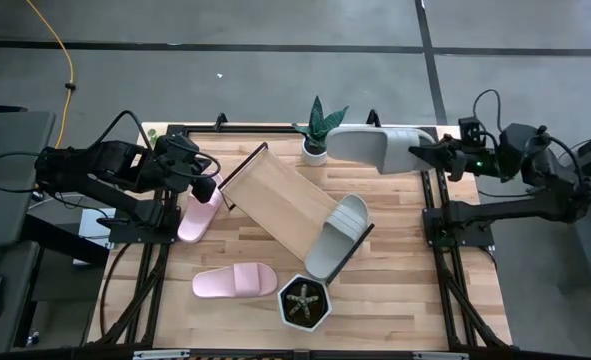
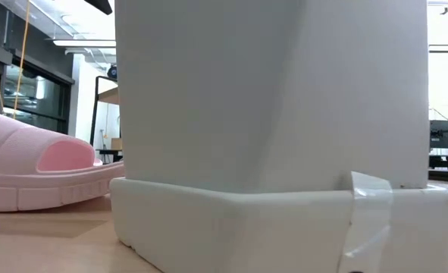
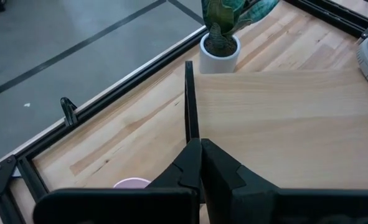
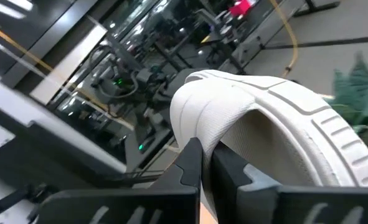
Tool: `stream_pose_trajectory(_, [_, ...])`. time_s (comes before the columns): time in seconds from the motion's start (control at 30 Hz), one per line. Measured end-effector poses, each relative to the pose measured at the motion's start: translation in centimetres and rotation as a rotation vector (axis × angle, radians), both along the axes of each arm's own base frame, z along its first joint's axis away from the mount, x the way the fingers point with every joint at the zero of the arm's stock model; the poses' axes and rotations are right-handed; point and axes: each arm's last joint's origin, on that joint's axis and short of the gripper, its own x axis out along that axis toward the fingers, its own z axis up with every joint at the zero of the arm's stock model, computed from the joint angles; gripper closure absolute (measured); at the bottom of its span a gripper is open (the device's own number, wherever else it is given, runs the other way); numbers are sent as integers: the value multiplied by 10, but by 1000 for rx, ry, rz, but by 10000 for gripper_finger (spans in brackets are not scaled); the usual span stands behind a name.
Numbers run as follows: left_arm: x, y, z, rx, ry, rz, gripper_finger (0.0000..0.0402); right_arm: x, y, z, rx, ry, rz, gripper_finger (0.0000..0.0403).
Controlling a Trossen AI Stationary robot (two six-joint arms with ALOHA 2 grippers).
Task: Pick and place slides into the shelf
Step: Put the gray slipper on the shelf
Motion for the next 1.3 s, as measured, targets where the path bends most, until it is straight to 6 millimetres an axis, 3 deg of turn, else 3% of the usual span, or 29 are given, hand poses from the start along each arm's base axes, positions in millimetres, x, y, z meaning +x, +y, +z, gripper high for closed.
stream_pose_trajectory(0.27, [0,0,0,0,0,0,401,31,-14,0,-26,26,107,403])
stream_pose_trajectory(0.47, [0,0,0,0,0,0,401,48,-45,-7,12,68,200,403])
stream_pose_trajectory(0.77, [0,-1,0,-30,-4,-12,401,70,-100,-10,91,-26,476,403])
stream_pose_trajectory(1.07, [1,-2,-1,-63,-3,-30,401,101,-126,-33,157,16,611,403])
stream_pose_trajectory(1.3, [1,-2,-1,-56,1,-32,401,131,-134,-54,185,50,674,403])
